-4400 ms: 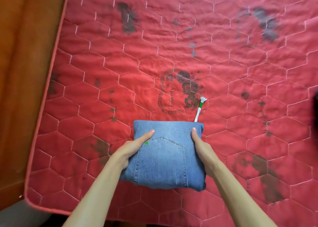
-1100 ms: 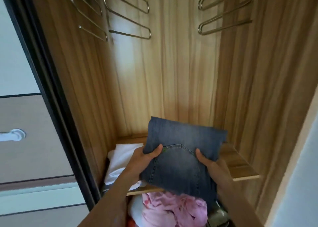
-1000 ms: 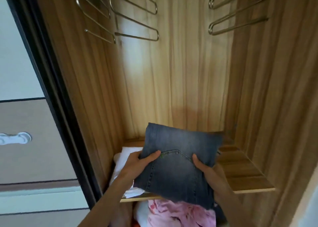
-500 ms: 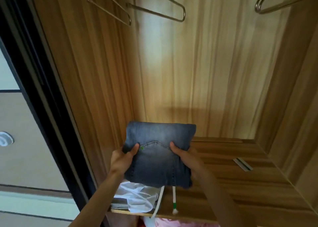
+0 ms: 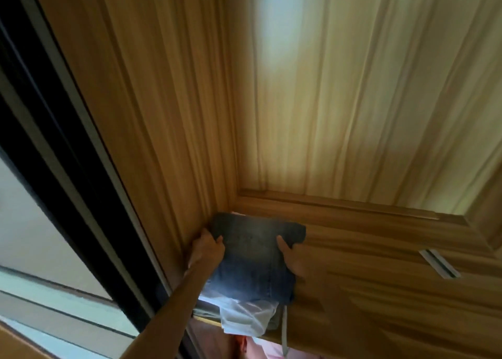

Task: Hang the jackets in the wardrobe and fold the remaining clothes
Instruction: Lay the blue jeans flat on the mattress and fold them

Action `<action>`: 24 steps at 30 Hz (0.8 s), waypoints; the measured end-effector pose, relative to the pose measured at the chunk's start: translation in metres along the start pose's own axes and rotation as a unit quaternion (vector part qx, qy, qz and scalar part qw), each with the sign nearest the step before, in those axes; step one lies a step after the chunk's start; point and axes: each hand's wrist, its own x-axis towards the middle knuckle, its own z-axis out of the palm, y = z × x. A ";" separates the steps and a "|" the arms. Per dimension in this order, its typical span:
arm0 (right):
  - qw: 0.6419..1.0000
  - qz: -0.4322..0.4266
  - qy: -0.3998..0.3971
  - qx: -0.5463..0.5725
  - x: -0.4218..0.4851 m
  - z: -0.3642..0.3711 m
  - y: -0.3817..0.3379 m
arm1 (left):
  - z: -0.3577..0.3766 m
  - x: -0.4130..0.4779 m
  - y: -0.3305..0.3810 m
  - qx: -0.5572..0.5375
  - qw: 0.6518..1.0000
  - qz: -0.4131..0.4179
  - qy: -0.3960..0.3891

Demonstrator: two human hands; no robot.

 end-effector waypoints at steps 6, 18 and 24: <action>0.976 0.012 0.055 -0.212 0.025 0.023 0.021 | 0.032 -0.005 -0.027 0.156 0.986 0.021 0.052; 0.982 -0.050 0.019 -0.181 0.020 0.016 0.035 | 0.058 -0.010 -0.031 0.210 0.952 0.216 -0.050; 0.998 -0.022 0.045 -0.041 -0.008 0.016 0.031 | 0.048 -0.023 -0.023 0.224 0.956 0.187 -0.043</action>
